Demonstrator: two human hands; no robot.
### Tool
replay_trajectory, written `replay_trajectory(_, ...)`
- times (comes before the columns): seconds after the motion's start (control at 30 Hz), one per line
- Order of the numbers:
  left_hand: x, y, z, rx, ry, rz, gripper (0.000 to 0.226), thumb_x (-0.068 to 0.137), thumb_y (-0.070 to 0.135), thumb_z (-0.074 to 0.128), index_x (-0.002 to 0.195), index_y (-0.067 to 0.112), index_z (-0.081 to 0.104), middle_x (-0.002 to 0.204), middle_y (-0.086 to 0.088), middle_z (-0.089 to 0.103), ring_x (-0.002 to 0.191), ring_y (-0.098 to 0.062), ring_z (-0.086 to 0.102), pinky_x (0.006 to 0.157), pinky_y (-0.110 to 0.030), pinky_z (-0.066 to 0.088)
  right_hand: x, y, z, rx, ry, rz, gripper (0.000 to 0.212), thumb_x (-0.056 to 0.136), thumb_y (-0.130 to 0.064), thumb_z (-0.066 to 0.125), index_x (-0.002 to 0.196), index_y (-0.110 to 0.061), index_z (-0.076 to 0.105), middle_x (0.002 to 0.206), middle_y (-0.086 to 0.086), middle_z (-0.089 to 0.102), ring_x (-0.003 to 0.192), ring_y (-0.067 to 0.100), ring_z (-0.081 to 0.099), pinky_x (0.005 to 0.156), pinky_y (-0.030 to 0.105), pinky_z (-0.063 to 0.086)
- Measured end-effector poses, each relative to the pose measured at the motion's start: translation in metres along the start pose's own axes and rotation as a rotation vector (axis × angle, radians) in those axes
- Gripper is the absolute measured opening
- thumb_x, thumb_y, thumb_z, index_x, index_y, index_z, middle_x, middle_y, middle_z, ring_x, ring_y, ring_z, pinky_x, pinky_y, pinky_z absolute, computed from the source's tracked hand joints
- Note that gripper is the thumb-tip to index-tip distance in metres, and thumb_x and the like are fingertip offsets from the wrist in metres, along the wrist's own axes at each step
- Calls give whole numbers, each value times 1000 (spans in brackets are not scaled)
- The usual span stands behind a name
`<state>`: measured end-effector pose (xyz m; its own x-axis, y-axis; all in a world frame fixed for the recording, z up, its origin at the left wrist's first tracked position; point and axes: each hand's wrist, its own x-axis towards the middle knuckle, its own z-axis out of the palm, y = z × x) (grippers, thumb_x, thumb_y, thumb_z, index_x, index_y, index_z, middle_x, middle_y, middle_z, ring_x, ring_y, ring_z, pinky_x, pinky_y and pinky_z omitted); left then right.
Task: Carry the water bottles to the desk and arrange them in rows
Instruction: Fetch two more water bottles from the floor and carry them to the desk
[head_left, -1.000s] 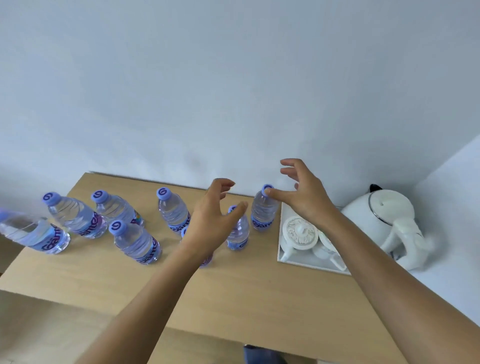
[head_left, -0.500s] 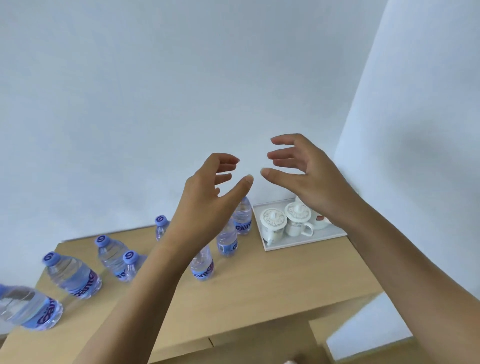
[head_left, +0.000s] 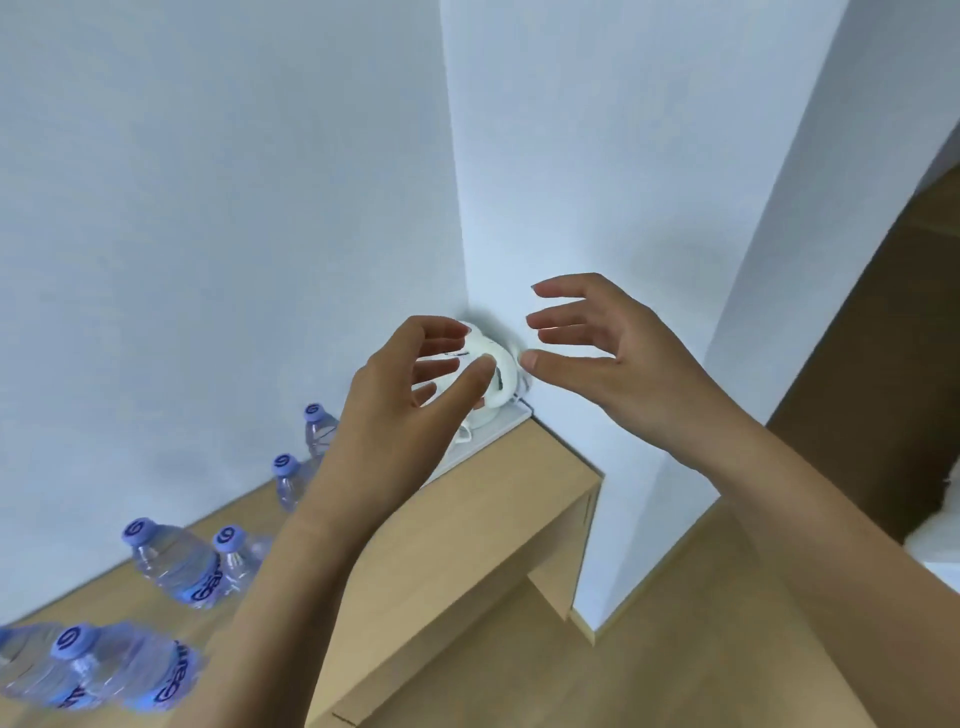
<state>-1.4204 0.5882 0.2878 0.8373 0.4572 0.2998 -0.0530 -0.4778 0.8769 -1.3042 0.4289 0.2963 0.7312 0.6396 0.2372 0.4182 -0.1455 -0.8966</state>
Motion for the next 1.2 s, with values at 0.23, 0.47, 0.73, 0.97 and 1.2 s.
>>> replay_trajectory(0.23,6,8,118,-62,-237,-27,19,91,35,67,109,35,62,110,26,66,103,7,62,80,-12,47,-48,70,-90,6,153,190,46,85,-36,75,125,-39,54,117,-16,66,109,-3,62,87,16,49)
replay_trajectory(0.47,-2,29,270,-116,-434,-83,20,91,38,65,109,35,61,111,28,65,104,7,62,83,-16,48,-108,147,-200,-27,284,357,46,85,-37,74,126,-36,55,117,-14,66,108,2,64,98,31,53)
replay_trajectory(0.73,2,58,427,-133,-582,-106,13,92,34,65,101,41,60,108,30,64,102,7,62,87,-20,50,-166,222,-314,-57,413,496,46,86,-34,75,127,-32,56,116,-13,65,106,2,63,79,8,49)
replay_trajectory(0.97,26,59,522,-122,-701,-160,14,91,34,65,103,39,59,107,28,65,100,11,60,81,-5,48,-182,278,-388,-8,522,613,43,87,-33,74,126,-34,56,113,-16,65,104,-3,62,76,10,47)
replay_trajectory(1.2,108,46,628,-95,-788,-167,14,92,34,63,103,40,58,109,27,62,98,19,57,74,3,43,-134,350,-468,-22,588,674,41,86,-34,74,124,-35,56,112,-18,65,105,-1,62,86,10,46)
